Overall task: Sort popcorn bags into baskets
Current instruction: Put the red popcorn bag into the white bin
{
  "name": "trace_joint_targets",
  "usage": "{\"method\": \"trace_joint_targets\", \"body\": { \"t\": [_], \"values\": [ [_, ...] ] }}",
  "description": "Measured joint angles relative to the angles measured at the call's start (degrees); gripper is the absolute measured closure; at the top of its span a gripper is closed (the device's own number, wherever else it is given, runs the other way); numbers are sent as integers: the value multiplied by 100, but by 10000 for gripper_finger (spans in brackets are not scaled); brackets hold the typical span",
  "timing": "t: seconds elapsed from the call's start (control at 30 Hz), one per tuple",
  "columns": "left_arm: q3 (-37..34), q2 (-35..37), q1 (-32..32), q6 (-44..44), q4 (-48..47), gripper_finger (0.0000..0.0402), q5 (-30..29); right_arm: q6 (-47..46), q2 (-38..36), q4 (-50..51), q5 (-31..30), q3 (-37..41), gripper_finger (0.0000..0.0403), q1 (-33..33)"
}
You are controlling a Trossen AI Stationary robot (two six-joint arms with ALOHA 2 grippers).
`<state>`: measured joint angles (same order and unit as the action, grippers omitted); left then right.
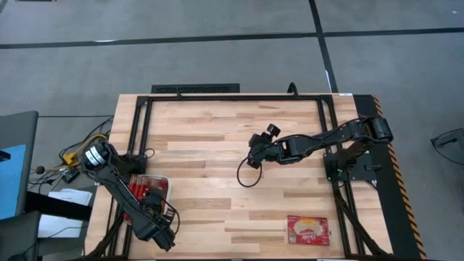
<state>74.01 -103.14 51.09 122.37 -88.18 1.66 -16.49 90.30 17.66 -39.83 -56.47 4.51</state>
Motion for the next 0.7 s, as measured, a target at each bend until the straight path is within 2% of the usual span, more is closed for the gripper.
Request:
{"method": "trace_joint_targets", "body": {
  "t": [0.23,0.53,0.7],
  "values": [
    [154,32,0,-39,-188,339,-19,-2,0,-25,0,0,213,0],
    [164,398,0,-174,-189,292,230,24,-8,63,94,0,200,103],
    [338,648,9,-334,-186,277,52,-154,-291,610,96,-2,198,303]
  ]
}}
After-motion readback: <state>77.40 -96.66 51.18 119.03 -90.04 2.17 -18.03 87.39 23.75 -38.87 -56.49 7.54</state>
